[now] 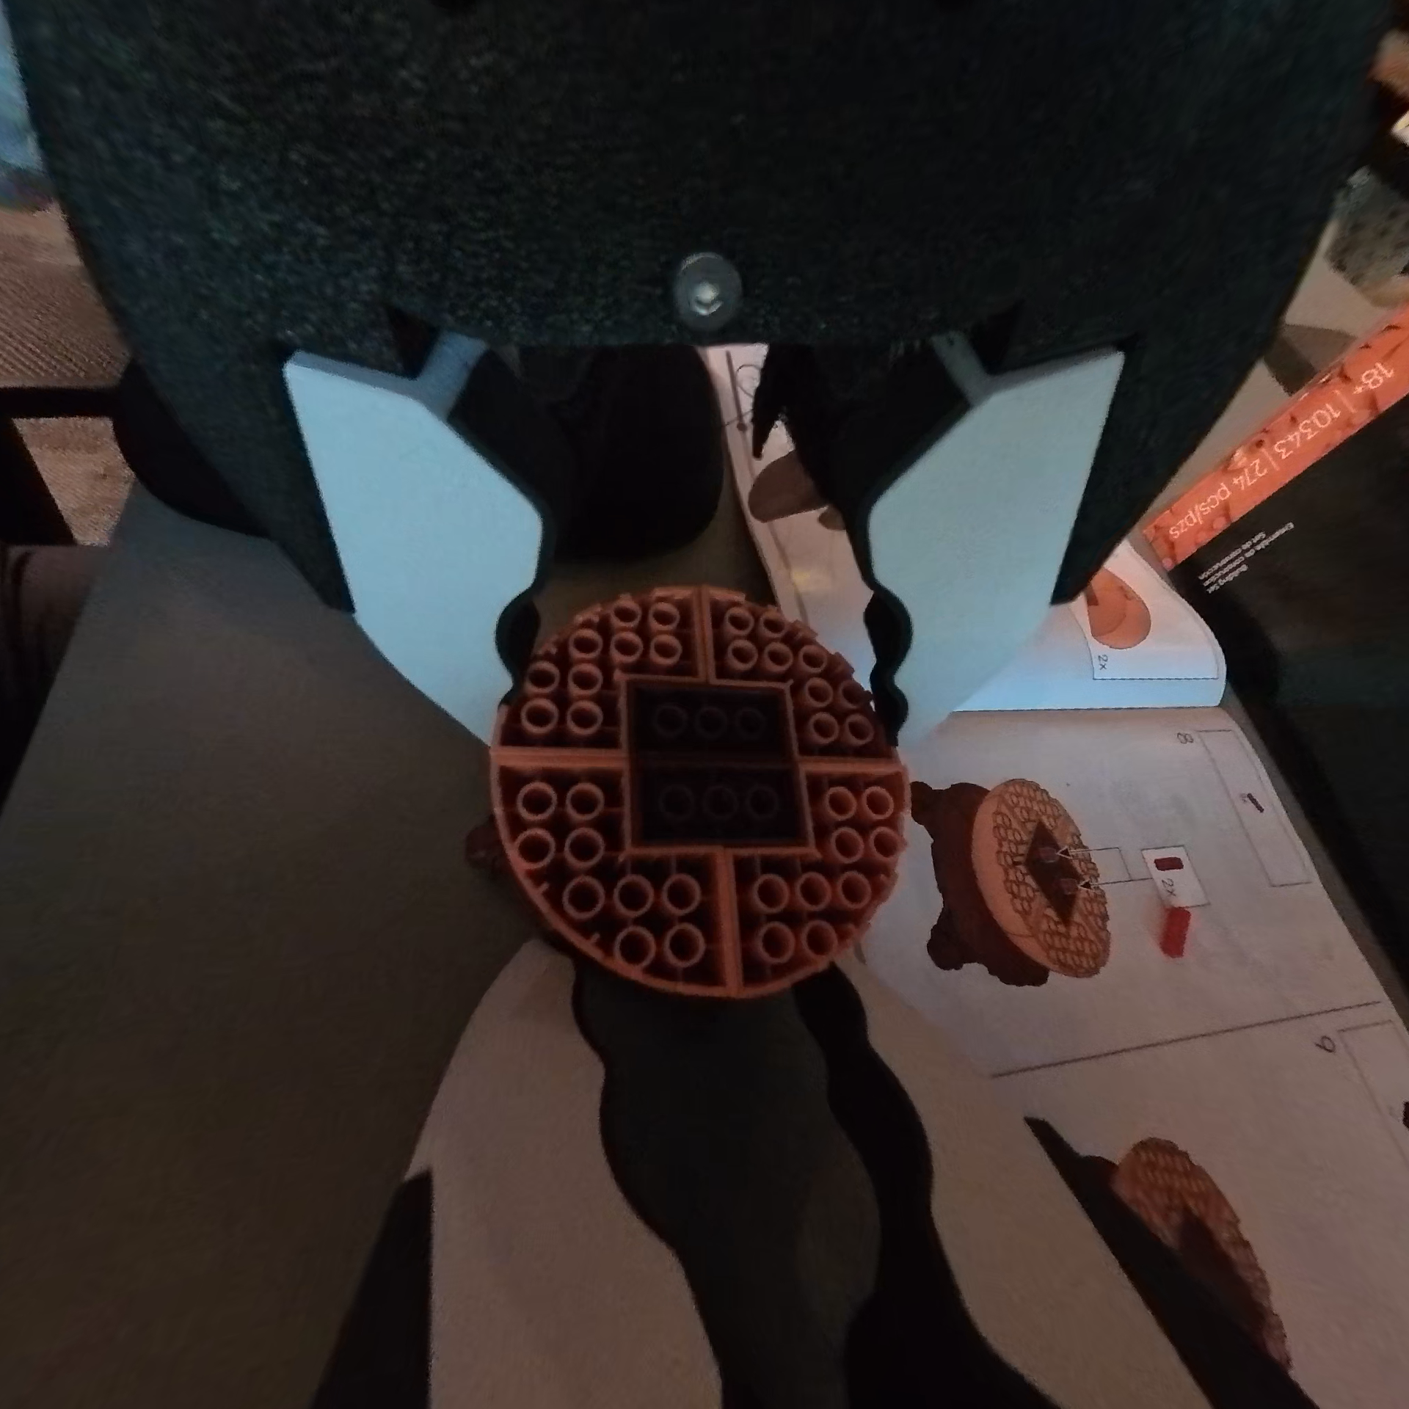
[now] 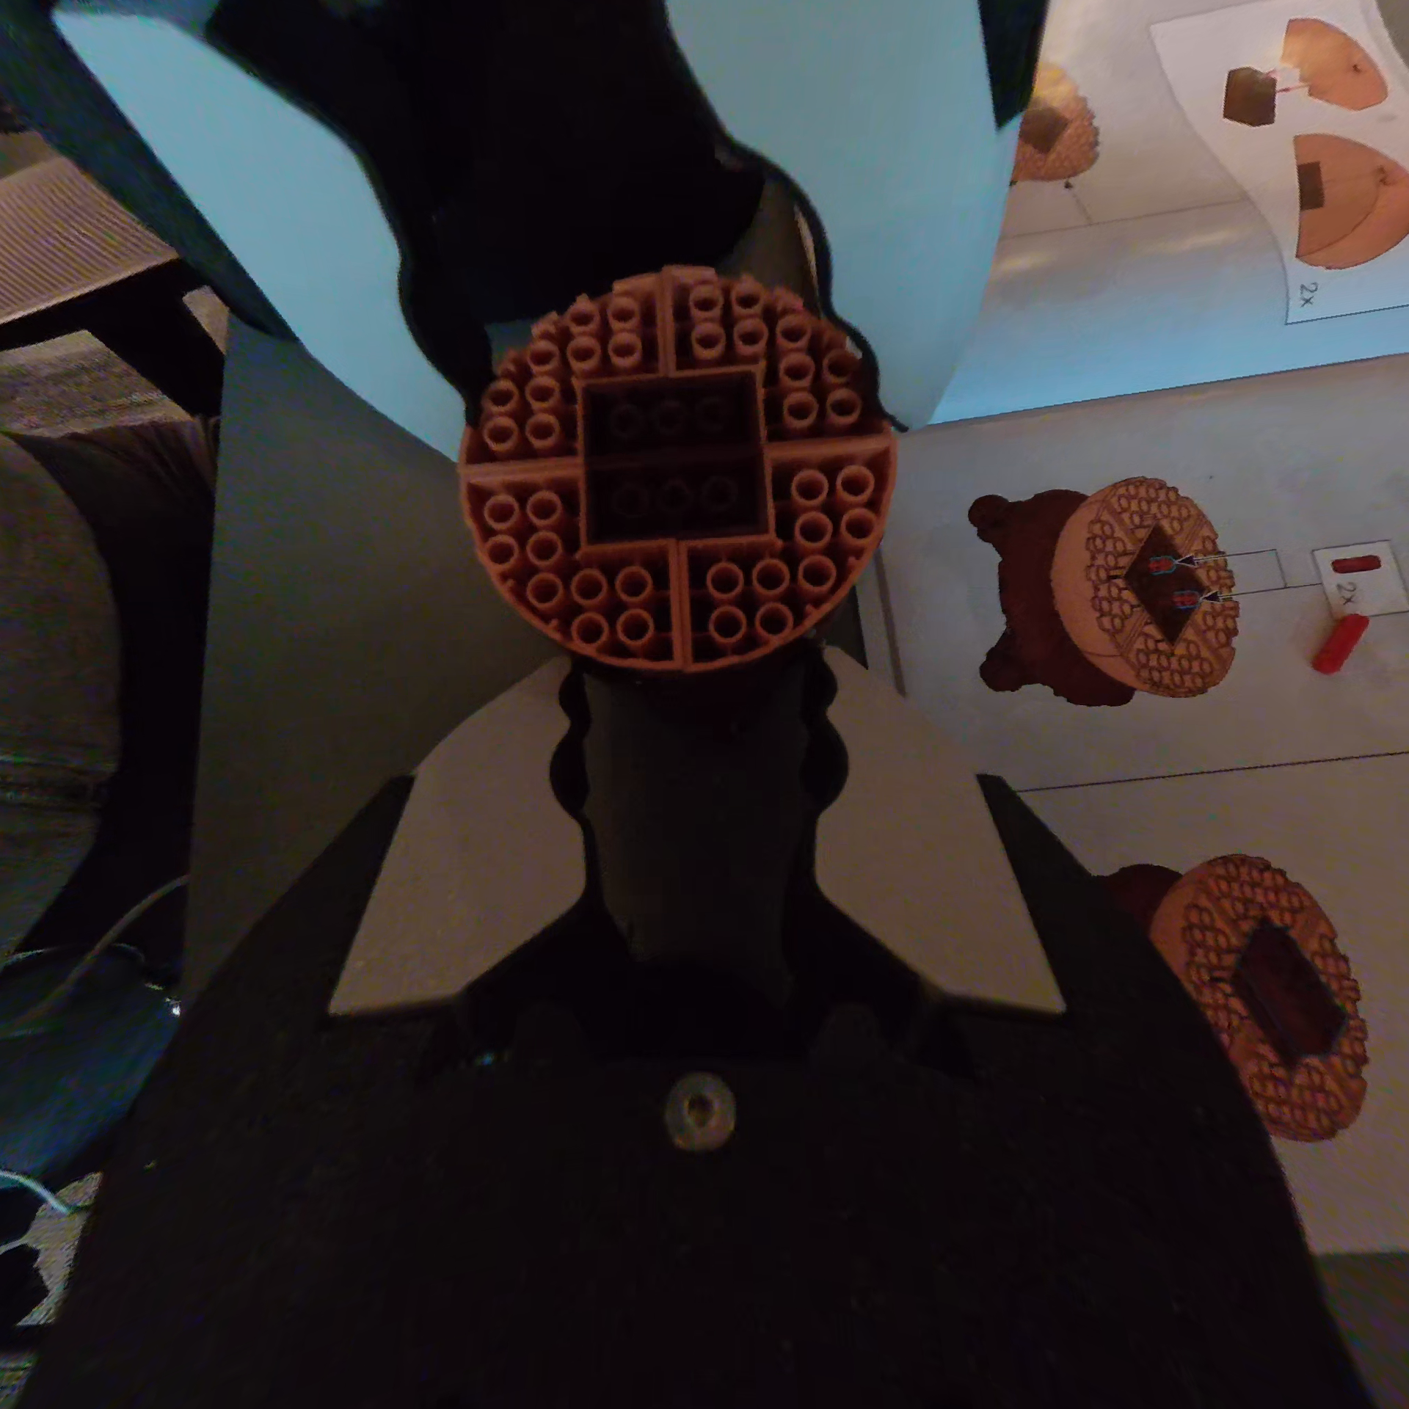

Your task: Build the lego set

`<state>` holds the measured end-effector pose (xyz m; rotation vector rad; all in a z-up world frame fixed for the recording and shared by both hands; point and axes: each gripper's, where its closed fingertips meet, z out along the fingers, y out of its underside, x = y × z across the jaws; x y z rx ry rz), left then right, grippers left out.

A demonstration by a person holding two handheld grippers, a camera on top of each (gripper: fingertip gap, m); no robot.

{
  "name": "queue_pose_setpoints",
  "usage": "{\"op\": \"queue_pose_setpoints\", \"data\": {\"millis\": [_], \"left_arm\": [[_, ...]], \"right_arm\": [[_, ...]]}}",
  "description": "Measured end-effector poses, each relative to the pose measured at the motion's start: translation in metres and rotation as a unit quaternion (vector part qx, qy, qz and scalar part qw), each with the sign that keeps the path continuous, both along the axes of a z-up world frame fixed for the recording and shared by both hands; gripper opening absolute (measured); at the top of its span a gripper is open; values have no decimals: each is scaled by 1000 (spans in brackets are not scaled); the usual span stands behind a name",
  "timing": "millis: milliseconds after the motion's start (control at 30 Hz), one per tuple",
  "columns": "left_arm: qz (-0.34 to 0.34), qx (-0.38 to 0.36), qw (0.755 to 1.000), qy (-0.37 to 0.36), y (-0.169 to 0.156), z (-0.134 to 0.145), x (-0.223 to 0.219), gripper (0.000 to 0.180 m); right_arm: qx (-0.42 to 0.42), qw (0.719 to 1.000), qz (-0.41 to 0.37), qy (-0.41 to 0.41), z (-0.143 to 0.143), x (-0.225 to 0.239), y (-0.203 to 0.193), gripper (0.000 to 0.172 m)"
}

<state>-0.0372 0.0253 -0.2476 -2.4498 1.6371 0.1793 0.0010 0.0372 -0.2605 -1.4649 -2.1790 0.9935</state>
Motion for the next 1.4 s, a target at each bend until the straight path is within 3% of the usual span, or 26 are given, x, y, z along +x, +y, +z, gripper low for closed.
{"op": "queue_pose_setpoints", "data": {"millis": [933,1067,1167,1233,1267,1300,1400], "left_arm": [[10,39,996,-76,2,12,-5,93],[33,100,987,-120,5,34,-15,97],[59,130,971,-192,-2,49,-21,96],[93,173,952,-236,2,56,-30,82],[111,181,941,-265,1,56,-32,67],[131,188,928,-292,1,54,-35,41],[176,204,898,-347,1,52,-40,6]], "right_arm": [[-32,999,0,7,13,6,6,57],[-44,999,-16,28,29,13,13,65],[-60,996,-29,64,47,10,15,63],[-53,993,-36,103,60,2,14,41],[-46,991,-38,122,64,-2,12,26],[-30,990,-44,131,65,-6,14,14],[-18,987,-60,150,63,-17,18,1]]}}
